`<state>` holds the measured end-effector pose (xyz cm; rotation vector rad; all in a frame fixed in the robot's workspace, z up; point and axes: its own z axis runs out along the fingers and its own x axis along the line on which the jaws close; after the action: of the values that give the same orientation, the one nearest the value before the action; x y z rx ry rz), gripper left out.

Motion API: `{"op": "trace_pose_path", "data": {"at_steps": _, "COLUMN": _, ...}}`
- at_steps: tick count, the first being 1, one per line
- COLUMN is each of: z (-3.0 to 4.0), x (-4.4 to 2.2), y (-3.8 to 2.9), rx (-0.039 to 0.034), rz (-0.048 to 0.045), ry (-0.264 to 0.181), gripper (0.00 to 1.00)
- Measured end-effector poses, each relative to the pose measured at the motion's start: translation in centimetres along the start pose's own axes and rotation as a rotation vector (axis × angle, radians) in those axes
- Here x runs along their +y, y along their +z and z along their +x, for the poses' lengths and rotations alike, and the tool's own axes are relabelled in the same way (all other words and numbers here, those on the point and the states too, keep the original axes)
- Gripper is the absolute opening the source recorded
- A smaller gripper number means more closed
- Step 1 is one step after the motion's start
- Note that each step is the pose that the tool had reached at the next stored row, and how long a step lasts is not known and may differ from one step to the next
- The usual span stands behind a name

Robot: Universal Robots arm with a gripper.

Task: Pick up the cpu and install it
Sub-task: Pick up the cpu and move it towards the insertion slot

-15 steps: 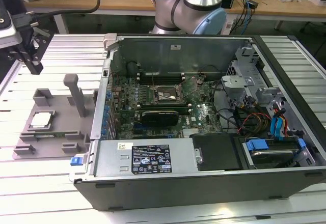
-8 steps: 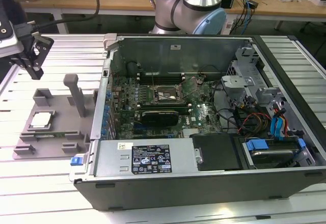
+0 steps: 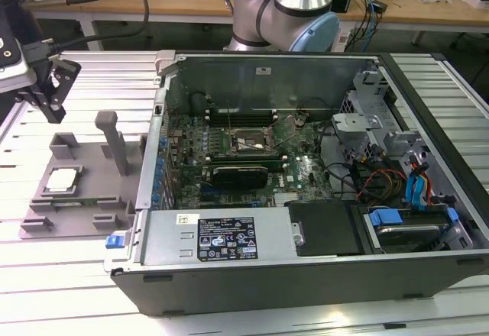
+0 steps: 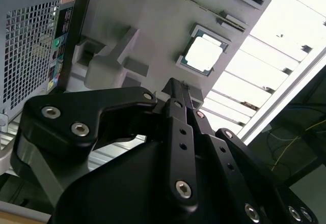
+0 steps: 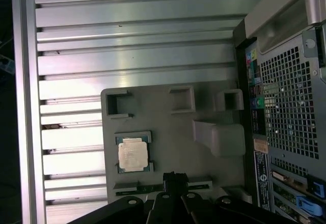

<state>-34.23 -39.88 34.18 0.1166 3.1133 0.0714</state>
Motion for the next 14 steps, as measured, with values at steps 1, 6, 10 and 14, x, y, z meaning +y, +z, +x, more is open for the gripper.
{"op": "trace_pose_path", "data": {"at_steps": 1, "z": 0.0, "x": 0.0, "y": 0.0, "rx": 0.0, "rz": 0.0, "ry": 0.0, "gripper": 0.11}}
{"op": "trace_pose_path", "data": {"at_steps": 6, "z": 0.04, "x": 0.0, "y": 0.02, "rx": 0.0001, "rz": 0.0, "ry": 0.0, "gripper": 0.11}}
{"op": "trace_pose_path", "data": {"at_steps": 10, "z": 0.34, "x": -0.03, "y": 0.09, "rx": 0.0, "rz": 0.0, "ry": 0.0, "gripper": 0.11}}
{"op": "trace_pose_path", "data": {"at_steps": 14, "z": 1.22, "x": -0.12, "y": 0.63, "rx": -0.0001, "rz": 0.0, "ry": 0.0, "gripper": 0.11}}
